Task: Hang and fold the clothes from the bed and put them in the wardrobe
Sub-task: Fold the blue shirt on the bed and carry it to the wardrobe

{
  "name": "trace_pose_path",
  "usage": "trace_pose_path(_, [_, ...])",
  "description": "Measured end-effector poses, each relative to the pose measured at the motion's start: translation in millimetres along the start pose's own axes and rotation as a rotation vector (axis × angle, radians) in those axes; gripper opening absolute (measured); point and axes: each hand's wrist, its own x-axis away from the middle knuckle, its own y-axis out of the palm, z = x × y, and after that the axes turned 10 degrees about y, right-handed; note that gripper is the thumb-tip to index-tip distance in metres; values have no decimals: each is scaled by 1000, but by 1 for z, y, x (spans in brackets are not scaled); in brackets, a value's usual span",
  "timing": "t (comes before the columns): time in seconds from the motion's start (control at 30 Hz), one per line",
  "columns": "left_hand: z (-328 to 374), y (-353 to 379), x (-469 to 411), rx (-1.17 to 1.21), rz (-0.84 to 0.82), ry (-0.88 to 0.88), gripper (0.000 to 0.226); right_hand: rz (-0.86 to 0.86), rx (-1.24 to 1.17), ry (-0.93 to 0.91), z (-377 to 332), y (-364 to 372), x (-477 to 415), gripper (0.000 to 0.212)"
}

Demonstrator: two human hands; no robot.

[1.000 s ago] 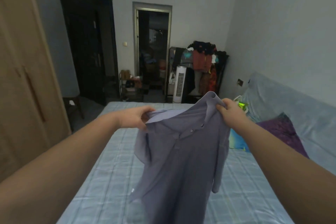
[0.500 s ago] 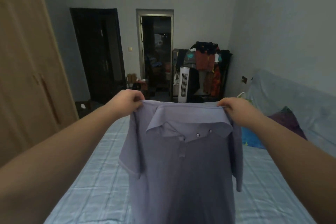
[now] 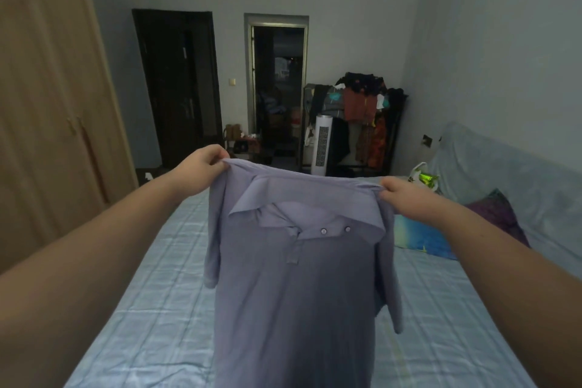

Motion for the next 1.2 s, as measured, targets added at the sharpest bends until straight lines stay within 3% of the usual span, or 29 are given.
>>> trace_pose_path(0.1, [2,-3,11,140,52,-2,13,78,-280,-8,-5,10,6,15])
trace_pose_path(0.23, [-2,-7,19,-45,19,32,10,156,-95,-142,-8,13,11,16])
trace_pose_path(0.4, [-10,-21,32,-268,-142,7,12,38,17,-182,-1,7,15,14])
trace_pose_path(0.5, [-16,-28,42,-280,-212,-22,22,-34,-21,-144,7,1,14,8])
trace_pose_path(0.63, [-22,-38,55,-185,-311,-39,29,-92,-84,-103,15,-7,10,3])
trace_pose_path(0.77, [-32,-51,68,-1,-473,-53,15,-110,-64,-106,22,1,4,3])
trace_pose_path(0.9, [-62,-47,74,218,-419,-111,14,-181,-169,-149,18,26,-2,13])
trace_pose_path(1.03, [-116,-30,80,347,-390,-235,28,-510,-429,-40,18,59,-21,17])
trace_pose_path(1.1, [-146,-19,83,398,-384,-305,36,-626,-452,15,20,80,-36,7])
trace_pose_path(1.13, [-161,-13,83,414,-381,-338,38,-638,-447,39,21,93,-45,2])
trace_pose_path(1.2, [-193,3,81,431,-379,-390,31,-496,-309,53,23,125,-68,12])
